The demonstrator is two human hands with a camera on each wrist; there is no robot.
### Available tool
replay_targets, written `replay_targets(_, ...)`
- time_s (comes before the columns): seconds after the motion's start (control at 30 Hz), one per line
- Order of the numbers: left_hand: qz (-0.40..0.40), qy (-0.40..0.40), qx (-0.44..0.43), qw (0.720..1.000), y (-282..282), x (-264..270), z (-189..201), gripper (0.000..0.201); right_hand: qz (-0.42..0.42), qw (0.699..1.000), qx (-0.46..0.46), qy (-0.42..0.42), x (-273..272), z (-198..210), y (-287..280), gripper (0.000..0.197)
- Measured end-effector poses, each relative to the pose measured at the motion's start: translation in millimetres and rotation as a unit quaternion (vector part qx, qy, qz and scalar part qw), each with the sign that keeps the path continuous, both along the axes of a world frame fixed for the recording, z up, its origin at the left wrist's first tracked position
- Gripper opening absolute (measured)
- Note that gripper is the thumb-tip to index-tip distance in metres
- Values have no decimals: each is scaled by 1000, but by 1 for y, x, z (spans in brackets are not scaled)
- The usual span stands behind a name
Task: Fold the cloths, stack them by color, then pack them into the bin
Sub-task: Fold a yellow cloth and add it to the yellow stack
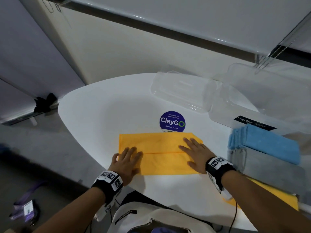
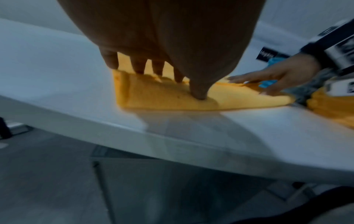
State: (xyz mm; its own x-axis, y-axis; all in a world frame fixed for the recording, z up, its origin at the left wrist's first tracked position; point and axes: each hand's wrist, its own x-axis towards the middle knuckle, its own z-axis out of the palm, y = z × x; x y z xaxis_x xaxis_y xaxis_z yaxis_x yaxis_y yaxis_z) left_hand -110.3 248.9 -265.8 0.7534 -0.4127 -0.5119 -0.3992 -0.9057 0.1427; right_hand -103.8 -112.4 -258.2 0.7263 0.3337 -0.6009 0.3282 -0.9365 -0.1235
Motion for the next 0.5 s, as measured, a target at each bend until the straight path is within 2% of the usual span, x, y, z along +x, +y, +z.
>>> replay_targets(0.1,-31,-13,43,999,0,35,-5,70,-53,999,-13,-6,-21,4,3,79)
replay_targets(0.17,-56,-44,78,994,-7,71,-2,78,-91,996,0,-2,-38,9,10,76)
replay_targets(0.27,-73,-98,136,983,-31,121,13,75,-138,985,104,-9,-59,14,22,62)
replay_targets(0.33,-35,-117,148,981,-52,139,28,72,-179,968,172,-33,-66,15,22,55)
replay_targets(0.4,32,-134,105,985,-73,138,40,68,-188,962,190,-55,-69,10,15,54)
replay_targets(0.5,68,-90,68,991,-98,104,44,58,-154,974,169,4,-70,5,9,63)
